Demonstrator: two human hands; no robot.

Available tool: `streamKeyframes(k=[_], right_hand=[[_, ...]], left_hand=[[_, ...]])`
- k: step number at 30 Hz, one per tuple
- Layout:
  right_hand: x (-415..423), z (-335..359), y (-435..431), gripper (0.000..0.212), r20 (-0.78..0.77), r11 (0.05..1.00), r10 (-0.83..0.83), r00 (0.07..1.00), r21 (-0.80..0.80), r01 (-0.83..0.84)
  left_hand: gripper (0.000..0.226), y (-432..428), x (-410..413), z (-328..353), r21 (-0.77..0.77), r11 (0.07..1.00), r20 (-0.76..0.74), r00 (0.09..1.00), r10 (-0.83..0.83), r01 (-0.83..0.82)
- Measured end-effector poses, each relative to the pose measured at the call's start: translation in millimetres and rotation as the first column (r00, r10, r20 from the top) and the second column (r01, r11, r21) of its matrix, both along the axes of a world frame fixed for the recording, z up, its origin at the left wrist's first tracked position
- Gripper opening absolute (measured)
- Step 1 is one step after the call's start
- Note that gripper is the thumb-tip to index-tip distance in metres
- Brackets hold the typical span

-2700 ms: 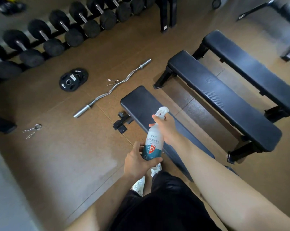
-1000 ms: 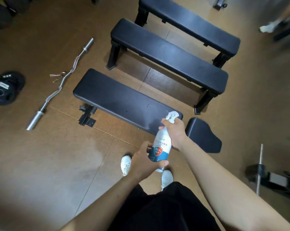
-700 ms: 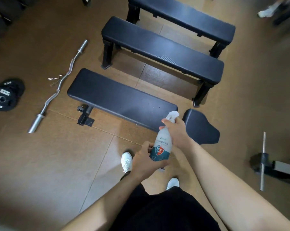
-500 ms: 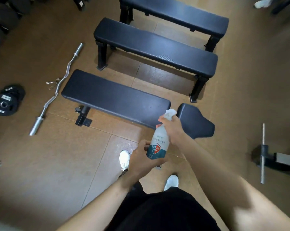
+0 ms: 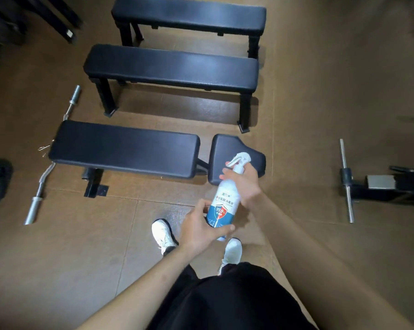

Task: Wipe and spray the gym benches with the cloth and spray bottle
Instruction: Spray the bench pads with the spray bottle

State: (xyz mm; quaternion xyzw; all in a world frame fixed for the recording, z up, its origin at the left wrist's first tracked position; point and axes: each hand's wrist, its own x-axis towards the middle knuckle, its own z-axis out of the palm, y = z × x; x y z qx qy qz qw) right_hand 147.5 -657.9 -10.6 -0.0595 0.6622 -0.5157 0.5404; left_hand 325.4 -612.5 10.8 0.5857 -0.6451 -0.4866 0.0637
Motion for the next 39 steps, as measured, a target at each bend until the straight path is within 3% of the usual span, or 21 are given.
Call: streamKeyframes(k=[4,19,24,29,33,39], right_hand=[[-35.6,3.3,28.5,0.017,0.003,0.995,-0.096,0.995,0.0,0.096],[-72.7,10.5,58.1,0.02,-0.064,0.983,-0.174,0.983,-0.074,0.169],[-67.3,19.3,42.6,0.042,-0.18,0.99,-0.093,0.979,-0.12,0.072],[-57.4,18.7,18.8,0.029,-0.306,0.999,-0.042,0.951,-0.044,0.03],[-48.0,13.9,2.9,0.031,-0.373,0.998,0.003,0.928,0.055,0.019],[-45.7,8.3,-9.4,0.025,-0.319,0.996,0.047,0.946,0.093,-0.018]], left_hand=[[0.065,19.4,-32.4,2.4,-0.057,0.997,0.01,0.999,-0.051,0.052],[0.067,25.4,-65.4,-11.1,-0.002,0.991,-0.111,0.985,-0.133,0.133],[0.064,10.1,-61.5,-11.4,0.049,0.994,-0.201,0.976,-0.082,0.093],[0.068,-7.8,-53.2,-17.0,0.121,0.99,-0.261,0.965,-0.036,0.07],[0.075,-17.8,-47.3,-28.3,0.144,0.989,-0.259,0.966,-0.002,0.041],[0.068,-15.3,-50.5,-33.6,0.179,0.983,-0.255,0.964,0.078,-0.033]])
